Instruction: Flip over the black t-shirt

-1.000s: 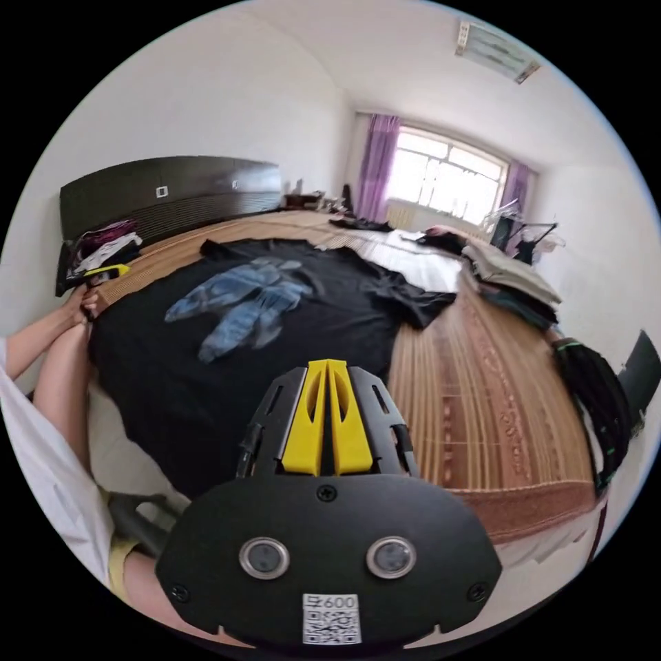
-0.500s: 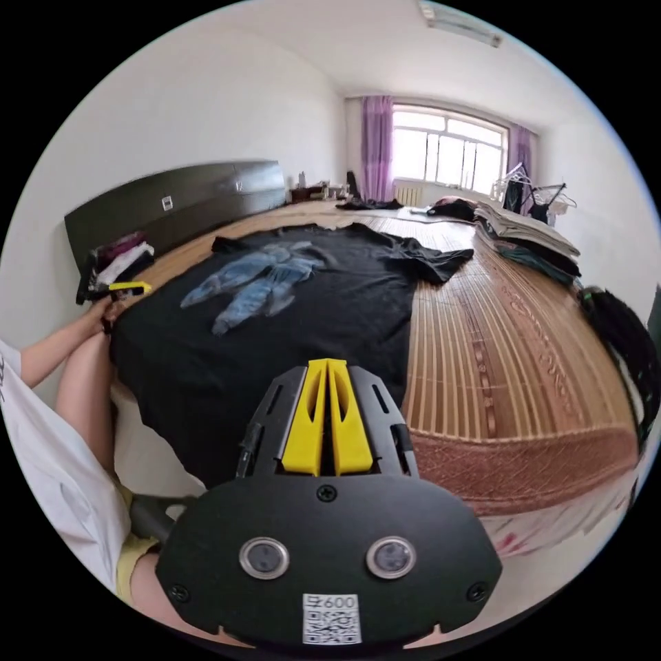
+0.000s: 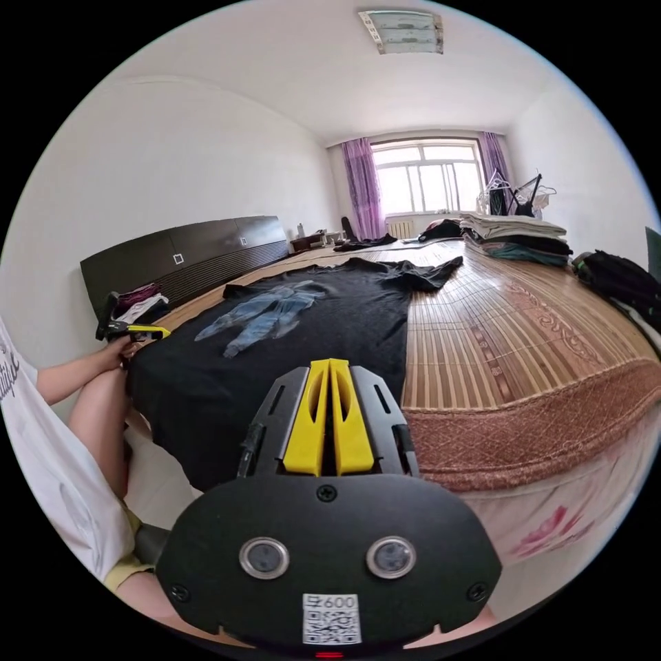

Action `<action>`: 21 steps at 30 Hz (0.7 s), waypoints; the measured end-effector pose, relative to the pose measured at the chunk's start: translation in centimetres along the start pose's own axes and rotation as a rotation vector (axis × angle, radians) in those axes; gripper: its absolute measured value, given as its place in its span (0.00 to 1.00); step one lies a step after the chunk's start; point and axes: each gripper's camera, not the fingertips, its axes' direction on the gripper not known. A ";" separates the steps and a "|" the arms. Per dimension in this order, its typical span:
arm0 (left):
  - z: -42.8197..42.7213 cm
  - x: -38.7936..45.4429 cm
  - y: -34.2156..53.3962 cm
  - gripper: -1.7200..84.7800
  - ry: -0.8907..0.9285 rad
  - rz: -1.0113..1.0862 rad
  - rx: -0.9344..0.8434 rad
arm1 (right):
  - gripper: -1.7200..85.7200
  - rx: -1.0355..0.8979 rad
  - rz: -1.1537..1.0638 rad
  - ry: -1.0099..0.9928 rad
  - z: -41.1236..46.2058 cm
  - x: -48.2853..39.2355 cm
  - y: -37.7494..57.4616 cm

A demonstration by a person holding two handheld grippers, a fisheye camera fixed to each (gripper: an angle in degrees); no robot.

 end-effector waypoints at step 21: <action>17.0 -10.8 6.8 0.02 -0.064 0.023 0.016 | 0.01 0.011 -0.001 0.014 -9.4 -4.6 -2.0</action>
